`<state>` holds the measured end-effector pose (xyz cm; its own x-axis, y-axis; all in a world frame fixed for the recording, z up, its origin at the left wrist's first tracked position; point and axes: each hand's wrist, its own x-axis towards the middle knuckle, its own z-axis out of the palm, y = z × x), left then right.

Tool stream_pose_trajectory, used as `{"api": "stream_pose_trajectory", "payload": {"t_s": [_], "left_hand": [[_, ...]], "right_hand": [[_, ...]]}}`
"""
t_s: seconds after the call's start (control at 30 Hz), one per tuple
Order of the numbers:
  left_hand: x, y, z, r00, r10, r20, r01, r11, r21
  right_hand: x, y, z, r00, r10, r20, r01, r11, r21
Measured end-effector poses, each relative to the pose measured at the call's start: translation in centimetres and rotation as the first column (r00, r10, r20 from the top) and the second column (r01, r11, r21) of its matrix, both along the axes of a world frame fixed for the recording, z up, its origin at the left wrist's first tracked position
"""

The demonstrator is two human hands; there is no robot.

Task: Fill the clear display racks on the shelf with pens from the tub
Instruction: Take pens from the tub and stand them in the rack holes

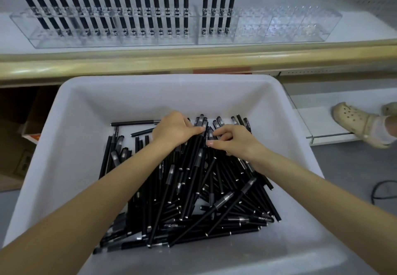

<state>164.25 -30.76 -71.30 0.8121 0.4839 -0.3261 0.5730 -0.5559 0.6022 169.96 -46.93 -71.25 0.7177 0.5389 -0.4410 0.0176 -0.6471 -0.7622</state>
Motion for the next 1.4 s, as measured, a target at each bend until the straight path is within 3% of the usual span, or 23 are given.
{"api": "stream_pose_trajectory", "payload": {"t_s": [0.13,0.33,0.73,1.07,1.4], "left_hand": [[0.1,-0.3,-0.1,0.999,-0.018,-0.047,0.019,1.0,0.024],[-0.5,0.4,-0.2,0.999,-0.009,0.031,0.014,0.987,-0.16],[-2.4,1.6,0.3,0.998,-0.043,0.046,0.053,0.966,-0.253],[-4.5,2.0,0.8,0.995,0.095,0.042,-0.062,0.87,-0.489],[-4.8,1.8,1.0,0.992,0.123,-0.003,-0.104,0.826,-0.553]], "right_hand": [[0.0,0.2,-0.1,1.0,0.001,0.002,-0.001,1.0,0.012],[0.0,0.4,-0.7,1.0,-0.017,0.026,0.017,1.0,0.016],[-0.2,1.1,-0.5,0.996,0.038,0.076,-0.036,0.999,-0.029],[-0.7,1.5,-0.6,0.996,0.051,0.079,-0.046,0.997,-0.064],[-1.2,1.6,-0.5,0.983,0.087,0.159,-0.071,0.992,-0.103]]}}
